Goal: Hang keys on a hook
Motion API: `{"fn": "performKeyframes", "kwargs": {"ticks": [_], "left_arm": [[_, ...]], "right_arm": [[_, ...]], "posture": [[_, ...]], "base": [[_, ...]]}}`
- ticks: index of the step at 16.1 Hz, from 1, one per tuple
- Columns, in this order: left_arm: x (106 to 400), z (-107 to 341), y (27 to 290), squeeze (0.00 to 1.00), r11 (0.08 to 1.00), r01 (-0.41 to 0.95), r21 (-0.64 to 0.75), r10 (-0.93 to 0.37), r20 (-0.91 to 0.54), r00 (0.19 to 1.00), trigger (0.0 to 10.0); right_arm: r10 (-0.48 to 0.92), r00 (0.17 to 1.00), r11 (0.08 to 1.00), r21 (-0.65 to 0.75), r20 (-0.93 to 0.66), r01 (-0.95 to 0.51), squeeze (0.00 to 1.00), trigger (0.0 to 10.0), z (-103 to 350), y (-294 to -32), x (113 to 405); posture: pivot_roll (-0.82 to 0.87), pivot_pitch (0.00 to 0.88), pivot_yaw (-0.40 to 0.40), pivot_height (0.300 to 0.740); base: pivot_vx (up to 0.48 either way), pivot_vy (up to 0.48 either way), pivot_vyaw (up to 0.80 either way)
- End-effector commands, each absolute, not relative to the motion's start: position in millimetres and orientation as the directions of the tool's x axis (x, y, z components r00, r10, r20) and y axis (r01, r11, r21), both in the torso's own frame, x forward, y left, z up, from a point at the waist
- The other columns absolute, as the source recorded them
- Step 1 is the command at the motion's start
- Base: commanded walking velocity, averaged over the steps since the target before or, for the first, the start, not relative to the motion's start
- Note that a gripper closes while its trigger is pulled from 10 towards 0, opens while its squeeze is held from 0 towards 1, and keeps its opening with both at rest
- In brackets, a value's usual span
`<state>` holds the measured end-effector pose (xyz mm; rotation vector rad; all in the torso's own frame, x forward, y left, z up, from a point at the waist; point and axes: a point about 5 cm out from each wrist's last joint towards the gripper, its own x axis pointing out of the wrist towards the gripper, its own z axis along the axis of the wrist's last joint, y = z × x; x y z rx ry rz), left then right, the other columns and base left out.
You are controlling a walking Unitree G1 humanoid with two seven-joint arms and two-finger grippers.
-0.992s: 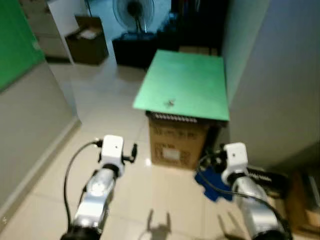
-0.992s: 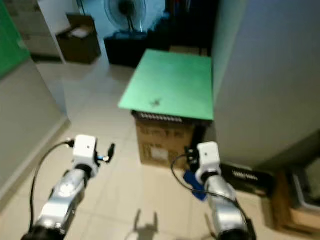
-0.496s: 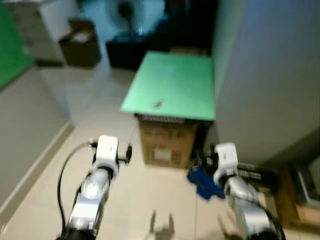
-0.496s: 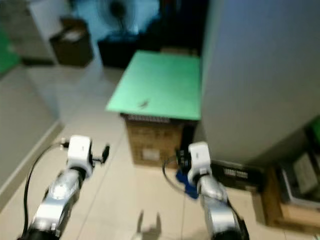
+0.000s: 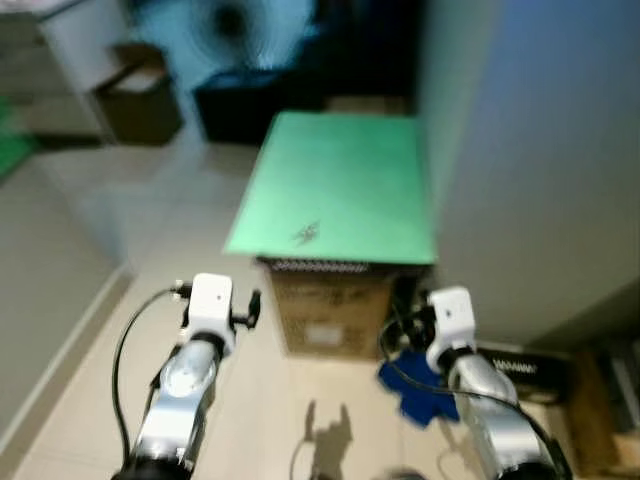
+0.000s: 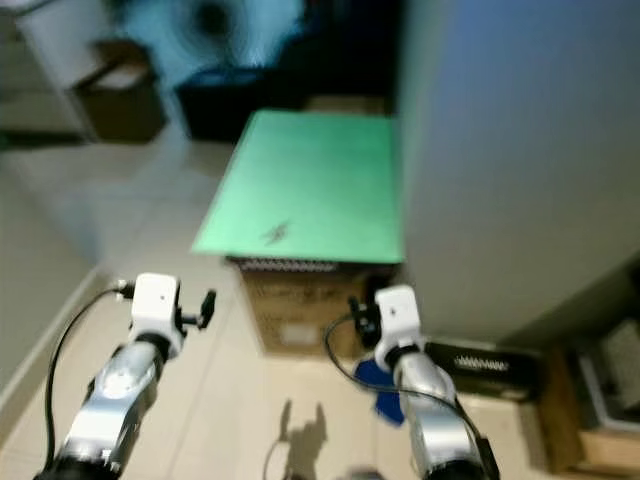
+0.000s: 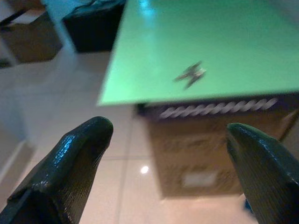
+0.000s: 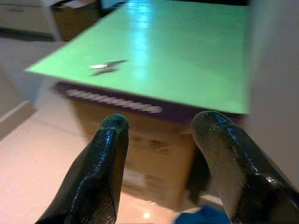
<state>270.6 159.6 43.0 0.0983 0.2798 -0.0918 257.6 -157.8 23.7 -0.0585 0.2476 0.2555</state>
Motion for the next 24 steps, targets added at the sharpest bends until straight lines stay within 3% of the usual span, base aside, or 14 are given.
{"fn": "performKeyframes", "kwargs": {"ticks": [1, 13, 18, 24], "left_arm": [[269, 43, 157, 0.0, 0.99, 0.114, 0.088, -0.085, -0.278, 0.957, 10.0], [269, 40, 159, 0.0, 0.99, 0.092, 0.104, -0.056, -0.306, 0.95, 10.0], [266, 39, 160, 0.0, 0.992, 0.087, 0.094, -0.053, -0.312, 0.949, 10.0], [253, 36, 163, 0.0, 0.991, 0.089, 0.101, -0.051, -0.328, 0.943, 10.0]], "right_arm": [[0.244, 0.941, 0.966, -0.028, -0.234, -0.257, 0.0, 10.0, 28, -157, 260], [0.229, 0.945, 0.97, -0.021, -0.235, -0.24, 0.0, 10.0, 29, -156, 258], [0.237, 0.946, 0.969, -0.017, -0.222, -0.247, 0.0, 10.0, 35, -152, 262], [0.23, 0.969, 0.973, 0.007, -0.093, -0.23, 0.0, 10.0, 74, -138, 291]], "posture": [[-0.15, 0.0, 0.058, 0.74], [-0.16, 0.0, 0.068, 0.74], [-0.15, 0.0, 0.064, 0.74], [-0.11, 0.0, 0.065, 0.74]], "base": [[0.48, 0.0, 0.0], [0.461, 0.0, 0.0], [0.0, 0.0, 0.0], [0.0, 0.0, 0.0]]}}
